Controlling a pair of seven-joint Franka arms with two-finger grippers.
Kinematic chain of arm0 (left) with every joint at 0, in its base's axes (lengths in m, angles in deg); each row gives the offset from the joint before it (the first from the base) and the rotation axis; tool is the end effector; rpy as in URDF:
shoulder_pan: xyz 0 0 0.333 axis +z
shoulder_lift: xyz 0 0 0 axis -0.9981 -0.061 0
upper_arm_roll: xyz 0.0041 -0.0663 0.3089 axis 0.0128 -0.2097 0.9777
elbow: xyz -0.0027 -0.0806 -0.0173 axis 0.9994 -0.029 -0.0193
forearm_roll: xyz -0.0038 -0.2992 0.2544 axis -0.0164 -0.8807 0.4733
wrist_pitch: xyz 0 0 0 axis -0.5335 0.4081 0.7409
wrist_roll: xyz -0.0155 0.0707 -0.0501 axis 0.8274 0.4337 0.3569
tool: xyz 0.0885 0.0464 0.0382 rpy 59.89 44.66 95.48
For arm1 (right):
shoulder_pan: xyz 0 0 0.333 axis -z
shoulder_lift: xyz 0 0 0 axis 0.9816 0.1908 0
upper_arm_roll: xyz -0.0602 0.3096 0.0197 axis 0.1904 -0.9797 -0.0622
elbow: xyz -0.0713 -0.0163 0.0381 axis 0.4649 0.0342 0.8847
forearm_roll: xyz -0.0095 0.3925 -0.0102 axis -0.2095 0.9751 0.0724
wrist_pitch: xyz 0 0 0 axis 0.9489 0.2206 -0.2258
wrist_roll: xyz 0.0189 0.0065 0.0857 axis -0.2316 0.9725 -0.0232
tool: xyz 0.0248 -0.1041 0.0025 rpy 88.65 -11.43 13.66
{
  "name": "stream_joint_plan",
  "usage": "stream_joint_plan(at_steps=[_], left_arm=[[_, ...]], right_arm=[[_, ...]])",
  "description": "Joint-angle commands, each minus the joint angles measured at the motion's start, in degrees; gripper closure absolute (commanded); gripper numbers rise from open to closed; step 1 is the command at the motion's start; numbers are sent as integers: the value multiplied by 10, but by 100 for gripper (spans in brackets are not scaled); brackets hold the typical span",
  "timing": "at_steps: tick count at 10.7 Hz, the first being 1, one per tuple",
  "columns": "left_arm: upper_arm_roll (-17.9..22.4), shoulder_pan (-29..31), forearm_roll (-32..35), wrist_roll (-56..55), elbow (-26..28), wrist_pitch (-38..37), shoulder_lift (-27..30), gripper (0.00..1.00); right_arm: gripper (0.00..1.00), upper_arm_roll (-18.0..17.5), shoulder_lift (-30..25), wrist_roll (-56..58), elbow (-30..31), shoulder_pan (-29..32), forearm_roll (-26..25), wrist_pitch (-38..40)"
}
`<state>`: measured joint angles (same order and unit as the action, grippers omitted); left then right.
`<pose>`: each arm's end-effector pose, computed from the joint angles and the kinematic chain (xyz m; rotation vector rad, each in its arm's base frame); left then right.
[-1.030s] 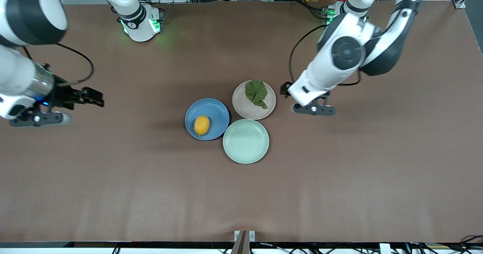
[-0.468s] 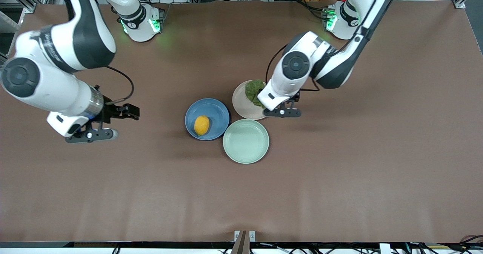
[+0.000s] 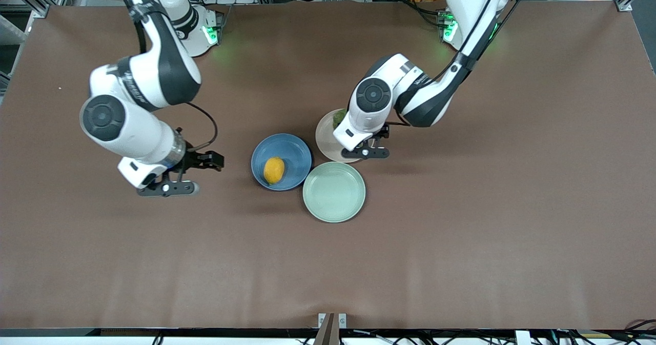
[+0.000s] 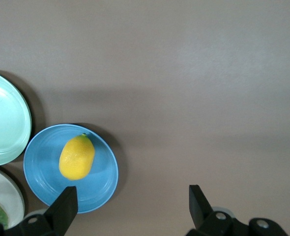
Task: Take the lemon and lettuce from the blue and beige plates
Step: 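Move the left gripper to the lettuce while the right gripper reaches the lemon, then close the left gripper on the lettuce while the right gripper grasps the lemon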
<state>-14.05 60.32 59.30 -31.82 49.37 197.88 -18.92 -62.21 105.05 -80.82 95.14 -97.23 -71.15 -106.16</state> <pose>0.4727 -0.4495 0.2744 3.1267 -0.0642 -0.2819 0.6106 0.2042 0.4067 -3.0885 -0.0257 0.1147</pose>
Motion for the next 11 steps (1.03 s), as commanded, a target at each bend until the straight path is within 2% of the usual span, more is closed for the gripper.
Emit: stream_joint_plan(at_steps=[1,8,11], left_arm=[[4,-23,23,-21,-12,4,-30,0],[4,-50,33,-26,-21,5,-79,0],[4,-62,33,-31,-21,5,-89,0]], right_arm=[[0,2,-6,-47,44,-21,12,-52],[0,2,62,-176,53,-86,11,-133],[0,3,89,-205,74,-106,11,-198]])
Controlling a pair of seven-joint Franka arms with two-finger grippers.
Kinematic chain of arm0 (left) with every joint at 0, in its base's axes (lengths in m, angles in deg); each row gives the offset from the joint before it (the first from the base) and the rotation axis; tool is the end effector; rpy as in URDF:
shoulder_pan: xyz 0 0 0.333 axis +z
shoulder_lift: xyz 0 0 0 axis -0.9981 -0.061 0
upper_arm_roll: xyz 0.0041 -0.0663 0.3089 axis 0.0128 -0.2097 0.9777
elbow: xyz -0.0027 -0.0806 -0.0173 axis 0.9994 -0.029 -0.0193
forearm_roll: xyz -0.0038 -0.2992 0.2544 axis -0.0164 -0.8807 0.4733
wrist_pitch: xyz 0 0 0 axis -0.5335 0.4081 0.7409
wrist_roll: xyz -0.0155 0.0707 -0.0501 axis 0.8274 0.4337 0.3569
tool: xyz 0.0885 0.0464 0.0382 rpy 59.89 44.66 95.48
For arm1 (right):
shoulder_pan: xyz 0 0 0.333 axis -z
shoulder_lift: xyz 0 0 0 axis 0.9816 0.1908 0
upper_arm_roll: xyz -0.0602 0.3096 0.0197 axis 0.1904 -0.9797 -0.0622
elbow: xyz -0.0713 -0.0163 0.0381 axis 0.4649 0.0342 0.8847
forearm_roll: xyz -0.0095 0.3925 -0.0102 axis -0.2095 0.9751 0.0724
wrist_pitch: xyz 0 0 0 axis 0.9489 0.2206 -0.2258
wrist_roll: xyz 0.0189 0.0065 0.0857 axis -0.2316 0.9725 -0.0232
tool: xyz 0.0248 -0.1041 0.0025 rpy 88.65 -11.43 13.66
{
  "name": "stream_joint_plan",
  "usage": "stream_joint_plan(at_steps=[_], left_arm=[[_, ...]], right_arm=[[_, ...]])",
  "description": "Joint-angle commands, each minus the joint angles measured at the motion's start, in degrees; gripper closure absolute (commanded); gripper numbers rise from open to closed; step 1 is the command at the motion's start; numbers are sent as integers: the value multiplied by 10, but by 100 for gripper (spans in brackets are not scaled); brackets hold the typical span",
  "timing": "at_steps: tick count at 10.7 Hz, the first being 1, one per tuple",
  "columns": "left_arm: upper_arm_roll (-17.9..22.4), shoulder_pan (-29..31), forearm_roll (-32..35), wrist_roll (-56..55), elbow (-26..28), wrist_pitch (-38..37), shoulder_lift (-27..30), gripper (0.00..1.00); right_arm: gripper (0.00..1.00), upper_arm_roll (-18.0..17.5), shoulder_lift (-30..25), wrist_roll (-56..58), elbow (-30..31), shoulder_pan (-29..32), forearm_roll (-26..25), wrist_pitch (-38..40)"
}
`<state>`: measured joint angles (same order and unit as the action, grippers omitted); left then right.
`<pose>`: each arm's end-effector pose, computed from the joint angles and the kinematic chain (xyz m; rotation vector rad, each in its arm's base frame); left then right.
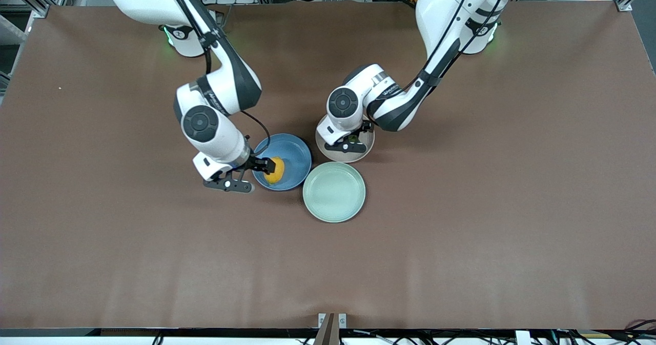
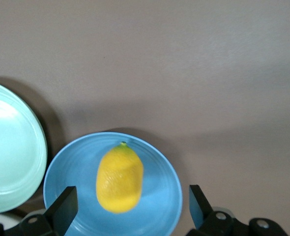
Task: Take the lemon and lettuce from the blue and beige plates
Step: 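Close the left gripper on the lettuce while the right gripper grasps the lemon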
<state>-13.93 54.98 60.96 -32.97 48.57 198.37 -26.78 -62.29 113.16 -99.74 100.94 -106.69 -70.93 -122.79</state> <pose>0.4237 -0.4861 0.1951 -3.0360 0.1862 0.4079 0.5782 0.3044 0.2932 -3.0812 0.2579 0.0616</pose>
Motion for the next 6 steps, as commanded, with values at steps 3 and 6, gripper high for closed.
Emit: stream_joint_plan(at_steps=[3,6], left_arm=[[5,-23,16,-36,-14,0,-25,0],[7,-27,16,-42,-14,0,-28,22]], right_arm=[[0,4,9,-26,59,-21,9,-92],[0,4,23,-59,71,-37,8,-125]])
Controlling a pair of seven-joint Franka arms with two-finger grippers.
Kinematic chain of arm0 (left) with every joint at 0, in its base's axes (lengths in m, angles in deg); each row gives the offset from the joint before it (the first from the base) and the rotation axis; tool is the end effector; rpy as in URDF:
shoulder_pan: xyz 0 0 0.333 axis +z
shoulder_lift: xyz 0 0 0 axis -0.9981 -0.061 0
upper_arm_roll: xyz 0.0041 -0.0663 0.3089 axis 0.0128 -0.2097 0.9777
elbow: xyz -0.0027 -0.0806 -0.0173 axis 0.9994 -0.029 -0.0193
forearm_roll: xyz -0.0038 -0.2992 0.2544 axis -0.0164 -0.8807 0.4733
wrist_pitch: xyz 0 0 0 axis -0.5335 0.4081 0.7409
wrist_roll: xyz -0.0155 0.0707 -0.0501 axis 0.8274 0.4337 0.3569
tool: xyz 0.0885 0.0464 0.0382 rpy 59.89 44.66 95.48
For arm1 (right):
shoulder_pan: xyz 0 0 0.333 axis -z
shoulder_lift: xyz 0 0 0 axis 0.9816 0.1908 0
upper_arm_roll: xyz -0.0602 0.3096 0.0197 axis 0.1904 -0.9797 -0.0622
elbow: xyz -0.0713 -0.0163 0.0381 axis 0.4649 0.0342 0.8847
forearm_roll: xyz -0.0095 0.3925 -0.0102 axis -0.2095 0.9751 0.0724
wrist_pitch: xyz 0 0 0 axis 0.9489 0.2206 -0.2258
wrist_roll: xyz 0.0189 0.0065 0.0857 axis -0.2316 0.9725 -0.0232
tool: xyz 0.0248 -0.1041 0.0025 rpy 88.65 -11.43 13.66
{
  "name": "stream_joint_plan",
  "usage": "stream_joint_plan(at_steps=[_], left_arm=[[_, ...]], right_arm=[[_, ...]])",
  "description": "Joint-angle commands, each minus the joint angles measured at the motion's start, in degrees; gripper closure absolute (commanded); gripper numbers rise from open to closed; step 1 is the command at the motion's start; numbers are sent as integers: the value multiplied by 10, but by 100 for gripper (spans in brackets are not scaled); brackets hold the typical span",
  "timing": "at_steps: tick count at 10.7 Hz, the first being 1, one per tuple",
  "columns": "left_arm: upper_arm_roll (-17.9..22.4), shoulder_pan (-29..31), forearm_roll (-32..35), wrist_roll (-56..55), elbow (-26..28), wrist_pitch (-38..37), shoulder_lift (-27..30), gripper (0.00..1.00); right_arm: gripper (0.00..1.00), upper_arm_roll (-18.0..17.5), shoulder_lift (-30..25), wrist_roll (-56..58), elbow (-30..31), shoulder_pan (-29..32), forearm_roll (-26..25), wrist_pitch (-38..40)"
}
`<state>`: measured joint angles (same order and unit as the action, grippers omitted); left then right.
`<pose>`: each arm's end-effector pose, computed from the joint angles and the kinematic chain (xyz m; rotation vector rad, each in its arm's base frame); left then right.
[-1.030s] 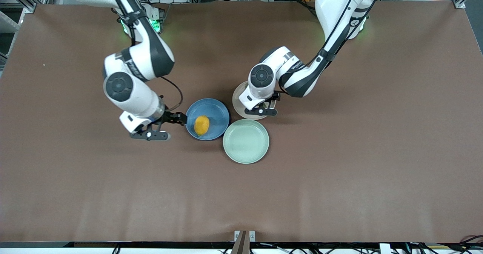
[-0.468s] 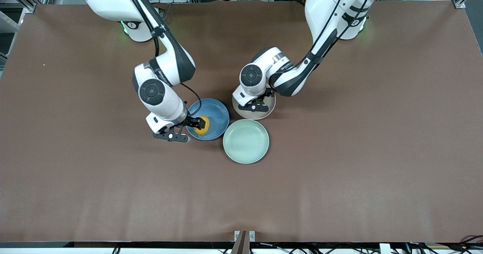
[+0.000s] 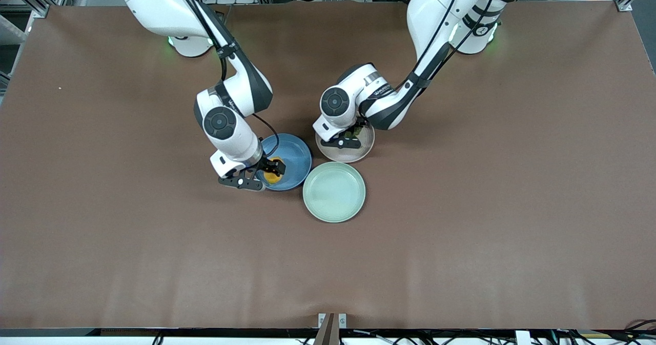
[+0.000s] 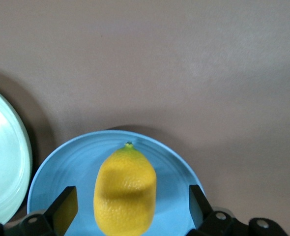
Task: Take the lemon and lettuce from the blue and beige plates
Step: 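Close the left gripper on the lettuce while the right gripper grasps the lemon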
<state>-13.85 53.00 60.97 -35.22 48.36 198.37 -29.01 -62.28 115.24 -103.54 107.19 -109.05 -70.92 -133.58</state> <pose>0.4035 -0.4975 0.1724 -3.0038 0.1729 0.4464 0.5523 0.3180 0.2400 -3.0629 0.3107 0.0024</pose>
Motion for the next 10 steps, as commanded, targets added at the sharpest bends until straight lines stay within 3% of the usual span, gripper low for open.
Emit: stream_joint_plan(at_steps=[1,2,3,10], left_arm=[[6,-8,16,-20,-12,0,-6,56],[6,-5,15,-24,-12,0,-5,88],[6,-6,16,-24,-12,0,-5,100],[6,-7,16,-57,-28,-7,12,100]], right_arm=[[0,4,12,-26,9,-19,8,-28],[0,5,17,-35,9,-25,7,-37],[0,6,25,-36,9,-29,5,-44],[0,6,61,-37,9,-29,2,-87]])
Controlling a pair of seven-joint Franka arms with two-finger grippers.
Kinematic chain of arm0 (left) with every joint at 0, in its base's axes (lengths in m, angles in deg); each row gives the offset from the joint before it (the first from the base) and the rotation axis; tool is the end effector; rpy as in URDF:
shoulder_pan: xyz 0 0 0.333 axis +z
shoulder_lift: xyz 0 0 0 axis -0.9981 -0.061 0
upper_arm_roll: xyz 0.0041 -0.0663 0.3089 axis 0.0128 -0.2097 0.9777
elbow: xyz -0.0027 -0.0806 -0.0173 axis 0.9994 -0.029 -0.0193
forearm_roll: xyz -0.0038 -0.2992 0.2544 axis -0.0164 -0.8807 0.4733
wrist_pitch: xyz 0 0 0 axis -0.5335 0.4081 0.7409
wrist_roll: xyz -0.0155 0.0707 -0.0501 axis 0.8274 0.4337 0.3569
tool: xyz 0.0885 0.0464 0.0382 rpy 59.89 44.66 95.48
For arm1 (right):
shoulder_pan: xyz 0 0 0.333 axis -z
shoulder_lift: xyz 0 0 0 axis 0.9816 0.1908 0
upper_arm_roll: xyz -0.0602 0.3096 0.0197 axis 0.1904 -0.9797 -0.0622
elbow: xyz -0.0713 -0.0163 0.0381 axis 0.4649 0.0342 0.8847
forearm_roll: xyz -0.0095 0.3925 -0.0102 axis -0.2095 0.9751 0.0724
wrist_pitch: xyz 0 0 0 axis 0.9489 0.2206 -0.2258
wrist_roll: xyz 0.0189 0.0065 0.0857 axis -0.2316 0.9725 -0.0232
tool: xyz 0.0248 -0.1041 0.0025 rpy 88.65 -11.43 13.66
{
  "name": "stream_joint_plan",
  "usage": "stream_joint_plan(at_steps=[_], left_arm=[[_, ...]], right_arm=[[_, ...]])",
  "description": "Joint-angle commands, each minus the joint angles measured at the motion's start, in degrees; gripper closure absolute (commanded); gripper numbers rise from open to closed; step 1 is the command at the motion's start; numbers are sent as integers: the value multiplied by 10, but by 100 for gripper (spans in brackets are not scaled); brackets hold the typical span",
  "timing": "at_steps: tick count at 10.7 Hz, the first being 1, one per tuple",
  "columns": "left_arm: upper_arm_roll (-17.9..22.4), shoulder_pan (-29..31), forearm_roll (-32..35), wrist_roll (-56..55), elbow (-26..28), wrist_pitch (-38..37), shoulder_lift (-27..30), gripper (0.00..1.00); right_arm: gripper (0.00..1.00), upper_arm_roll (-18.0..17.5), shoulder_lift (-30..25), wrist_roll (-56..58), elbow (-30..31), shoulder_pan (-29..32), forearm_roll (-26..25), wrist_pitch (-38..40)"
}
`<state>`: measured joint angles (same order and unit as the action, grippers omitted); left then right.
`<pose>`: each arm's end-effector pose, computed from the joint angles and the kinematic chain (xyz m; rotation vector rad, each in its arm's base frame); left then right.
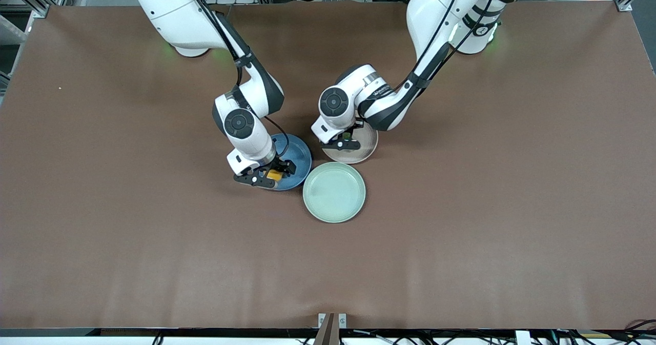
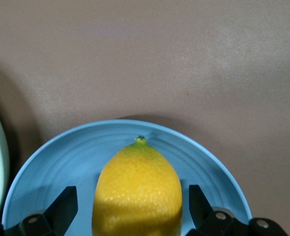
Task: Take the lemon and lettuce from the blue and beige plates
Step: 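Close the left gripper on the lettuce while the right gripper grasps the lemon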
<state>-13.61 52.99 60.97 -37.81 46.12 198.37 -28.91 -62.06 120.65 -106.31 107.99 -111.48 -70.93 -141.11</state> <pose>0.4169 -0.5040 0.1875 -3.0347 0.0921 0.4019 0.5381 0.3365 0.1865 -3.0549 0.3328 -0.0311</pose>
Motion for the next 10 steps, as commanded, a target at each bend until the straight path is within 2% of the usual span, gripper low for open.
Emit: stream_joint_plan(at_steps=[1,2,3,4,6,10], left_arm=[[3,-7,16,-38,-9,-10,20,100],[3,-6,16,-42,-10,-11,27,100],[3,-5,16,-47,-10,-12,42,100],[4,-3,16,-48,-10,-15,52,100],[4,3,17,-47,-10,-15,78,100],[5,40,16,-46,-24,-18,118,100]], right_arm=[[11,3,8,-9,1,-5,2,-12],[32,3,7,-9,1,-4,2,-12],[48,3,8,-9,1,-4,2,-11],[56,3,7,-8,-1,0,2,-5],[58,3,3,-7,-6,2,3,13],[59,3,-13,3,-76,21,3,157]])
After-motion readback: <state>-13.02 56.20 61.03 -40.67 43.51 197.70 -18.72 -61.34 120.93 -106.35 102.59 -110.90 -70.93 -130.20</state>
